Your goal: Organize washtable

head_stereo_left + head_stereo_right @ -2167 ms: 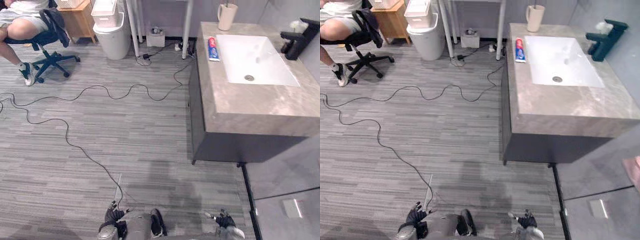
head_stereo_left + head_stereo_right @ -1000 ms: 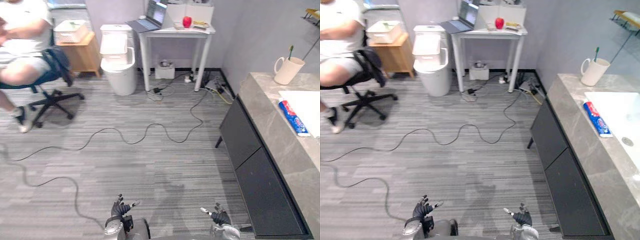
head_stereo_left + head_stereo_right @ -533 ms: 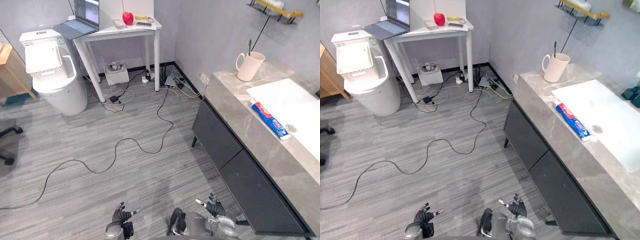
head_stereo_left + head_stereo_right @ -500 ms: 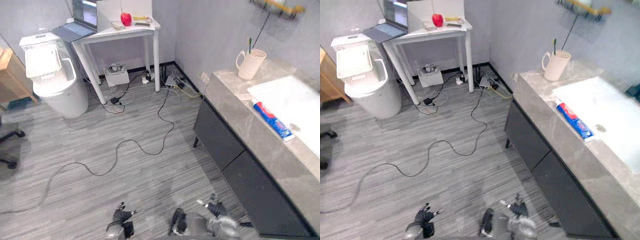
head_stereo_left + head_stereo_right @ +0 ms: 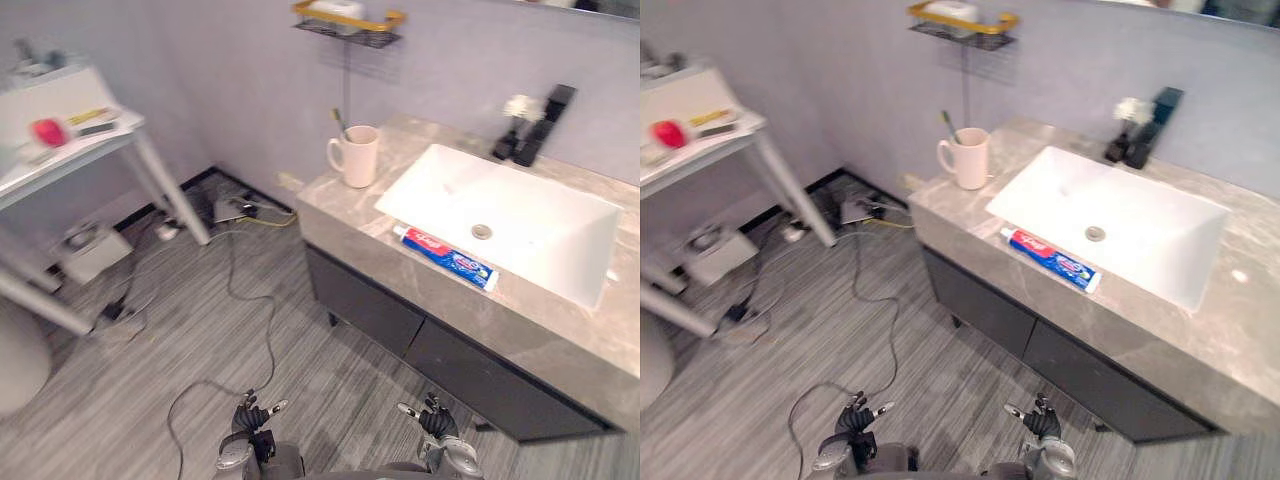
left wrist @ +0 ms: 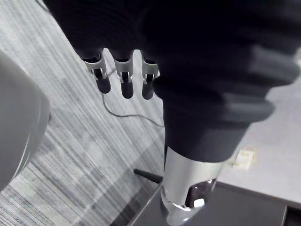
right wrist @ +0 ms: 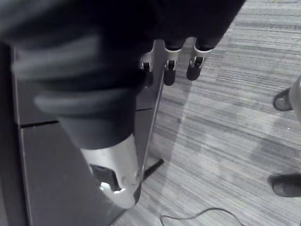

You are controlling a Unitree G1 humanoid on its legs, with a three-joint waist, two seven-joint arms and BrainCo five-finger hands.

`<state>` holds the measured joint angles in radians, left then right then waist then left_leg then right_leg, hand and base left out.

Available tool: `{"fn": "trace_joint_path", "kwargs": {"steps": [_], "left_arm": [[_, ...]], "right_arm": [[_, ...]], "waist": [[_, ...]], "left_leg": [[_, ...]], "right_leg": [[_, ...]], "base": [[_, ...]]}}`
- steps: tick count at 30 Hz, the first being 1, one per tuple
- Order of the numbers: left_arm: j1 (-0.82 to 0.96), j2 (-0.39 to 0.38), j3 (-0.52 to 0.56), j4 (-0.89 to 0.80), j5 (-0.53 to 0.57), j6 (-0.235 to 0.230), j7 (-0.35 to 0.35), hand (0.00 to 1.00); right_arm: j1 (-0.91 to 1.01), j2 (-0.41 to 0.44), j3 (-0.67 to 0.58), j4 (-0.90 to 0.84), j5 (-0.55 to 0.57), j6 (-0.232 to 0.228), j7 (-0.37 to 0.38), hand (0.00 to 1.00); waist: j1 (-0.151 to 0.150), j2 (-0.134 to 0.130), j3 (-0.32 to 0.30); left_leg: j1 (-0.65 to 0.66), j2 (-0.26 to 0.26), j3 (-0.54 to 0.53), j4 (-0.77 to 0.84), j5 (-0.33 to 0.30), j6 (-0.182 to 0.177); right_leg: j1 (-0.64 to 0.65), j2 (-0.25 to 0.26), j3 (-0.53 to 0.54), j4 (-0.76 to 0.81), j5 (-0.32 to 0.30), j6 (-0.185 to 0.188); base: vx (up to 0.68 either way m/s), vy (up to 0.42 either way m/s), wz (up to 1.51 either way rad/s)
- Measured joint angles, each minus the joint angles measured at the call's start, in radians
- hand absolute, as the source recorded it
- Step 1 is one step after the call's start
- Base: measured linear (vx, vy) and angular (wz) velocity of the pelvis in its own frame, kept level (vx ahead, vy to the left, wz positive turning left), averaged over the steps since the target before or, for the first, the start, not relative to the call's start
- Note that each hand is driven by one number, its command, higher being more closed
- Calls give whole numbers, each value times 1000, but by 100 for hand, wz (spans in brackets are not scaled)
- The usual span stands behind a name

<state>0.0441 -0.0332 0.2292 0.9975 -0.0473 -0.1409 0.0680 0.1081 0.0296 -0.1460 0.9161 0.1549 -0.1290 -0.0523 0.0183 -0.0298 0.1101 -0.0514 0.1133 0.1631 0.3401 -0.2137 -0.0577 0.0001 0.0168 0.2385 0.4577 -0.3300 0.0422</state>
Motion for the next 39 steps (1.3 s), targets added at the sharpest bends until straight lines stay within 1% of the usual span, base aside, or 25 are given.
{"fn": "trace_joint_path", "kwargs": {"steps": [2,3,4,7,9,11,12,13,14,15,17,19,21,23,25,27,28,29,30,31,32,33,37,38,39], "left_arm": [[-2,12,-1,5,1,-1,0,0],[-7,18,-4,8,1,2,0,0],[-7,17,-4,14,1,2,1,0],[-5,17,-3,35,0,3,0,0],[-10,17,-17,46,0,3,0,0],[-28,13,-41,74,0,5,-1,0],[-28,14,-41,73,0,5,-1,0],[-25,20,-40,72,1,3,-1,0],[-30,12,-38,77,1,5,-2,0],[-26,2,-36,76,1,3,-3,0],[-26,-17,-27,71,1,2,-3,0],[-27,-21,-19,61,1,2,-4,0],[-26,-23,-16,34,1,2,-4,0],[-22,-34,-7,13,0,0,-4,0],[-24,-37,-10,2,0,-1,-3,0],[-24,-36,-13,-1,0,-1,-3,0],[-23,-37,-20,2,-1,-1,-2,0],[-24,-38,-22,3,0,-1,-2,0],[-23,-27,-18,14,-2,7,7,0],[-23,-10,-20,16,-1,11,10,0],[-22,4,-21,16,0,16,9,0],[-22,9,-21,18,0,20,9,0],[-22,24,-20,47,4,27,9,0],[-21,24,-20,48,7,24,8,0],[-20,24,-20,49,13,22,7,0]], "right_arm": [[2,21,0,0,0,1,8,0],[-2,33,-1,-9,0,1,9,0],[-5,31,-1,-9,0,-1,9,0],[-10,27,-2,-16,-1,-2,12,0],[-19,18,-3,-12,-1,-1,13,0],[-45,-12,-7,-8,-1,-2,12,0],[-47,-16,-8,-7,-1,-2,12,0],[-41,-14,-14,3,-1,-3,12,0],[-51,-22,-27,11,-1,-5,13,0],[-50,-33,-47,16,-1,-5,12,0],[-51,-42,-50,21,-1,-5,12,0],[-44,-37,-49,21,0,-5,12,0],[-31,-39,-50,23,2,2,8,0],[-30,-51,-49,48,2,14,4,0],[-30,-46,-49,50,2,16,4,0],[-31,-42,-50,50,2,16,3,0],[-24,-45,-50,50,2,15,3,0],[-23,-42,-49,54,1,16,2,0],[-14,-32,-47,48,1,15,4,0],[4,-24,-50,51,0,14,6,0],[9,-18,-50,51,-1,16,8,0],[9,-16,-50,51,-1,16,8,0],[10,-12,-59,59,-6,15,9,0],[10,-13,-71,65,-9,15,9,0],[10,-12,-74,71,-9,15,9,0]], "waist": [[7,-27,-7],[0,-37,-4],[-1,-35,-2],[-3,-15,3],[-4,-1,6],[-9,37,28],[-9,39,31],[-6,25,28],[-10,41,43],[-7,59,36],[-8,68,34],[-13,60,37],[-2,50,43],[-2,46,44],[-1,30,41],[-1,25,39],[-1,31,36],[2,33,32],[-6,6,14],[-3,-3,10],[2,-19,1],[0,-22,-1],[-3,-13,0],[-3,-20,-7],[-3,-12,-4]], "left_leg": [[41,-7,65,-20,-14,15],[69,-10,100,-40,-21,27],[115,-13,146,-71,-22,30],[215,-13,209,-166,-22,30],[230,-6,222,-200,-20,27],[243,23,222,-224,-12,10],[250,24,221,-230,-9,5],[264,13,218,-240,-9,0],[301,29,197,-247,-7,-31],[309,43,192,-248,16,-52],[306,58,187,-217,40,-68],[254,101,146,-52,44,-76],[178,155,121,171,51,-82],[117,173,99,304,22,-77],[60,133,104,242,-40,-69],[45,87,53,107,-44,-61],[45,54,-11,-36,-6,-42],[50,43,-18,-44,-3,-38],[74,15,-5,-73,14,-26],[79,1,9,-86,14,-25],[84,-9,28,-89,16,-23],[90,-14,36,-93,17,-21],[137,-36,66,-141,27,-4],[142,-36,72,-152,30,-1],[144,-36,75,-157,31,2]], "right_leg": [[-57,-21,-34,79,15,35],[-110,-43,-103,164,34,67],[-145,-90,-207,231,25,62],[-149,-164,-404,230,11,37],[-187,-164,-438,176,11,37],[-236,-151,-468,99,33,8],[-243,-146,-469,56,59,-3],[-237,-151,-455,-29,141,-19],[-208,-142,-469,-6,155,-24],[-196,-133,-478,-1,133,-33],[-179,-123,-483,-6,102,-40],[-111,-103,-498,-56,90,-44],[-41,-77,-501,-110,87,-51],[9,-64,-484,-149,88,-59],[36,-69,-432,-185,99,-59],[36,-76,-397,-184,105,-49],[37,-73,-371,-186,112,-34],[38,-76,-357,-187,110,-24],[43,-91,-340,-215,125,5],[49,-105,-334,-243,137,17],[50,-116,-317,-252,146,19],[50,-122,-314,-253,150,24],[68,-135,-288,-277,159,33],[68,-134,-285,-285,162,37],[68,-134,-283,-287,162,37]], "base": [[184,235,-107],[167,219,-97],[179,252,-91],[117,148,-68],[171,-35,-28],[178,-94,-9],[167,-96,3],[270,-145,10],[327,-206,12],[294,-209,9],[250,-227,6],[270,-281,15],[188,-167,-7],[142,-42,-28],[202,60,-66],[151,124,-71],[129,168,-67],[160,195,-57],[167,212,-33],[161,235,-31],[106,205,-25],[44,152,-26],[9,78,-20],[-19,16,-18],[-21,-1,-11]]}}
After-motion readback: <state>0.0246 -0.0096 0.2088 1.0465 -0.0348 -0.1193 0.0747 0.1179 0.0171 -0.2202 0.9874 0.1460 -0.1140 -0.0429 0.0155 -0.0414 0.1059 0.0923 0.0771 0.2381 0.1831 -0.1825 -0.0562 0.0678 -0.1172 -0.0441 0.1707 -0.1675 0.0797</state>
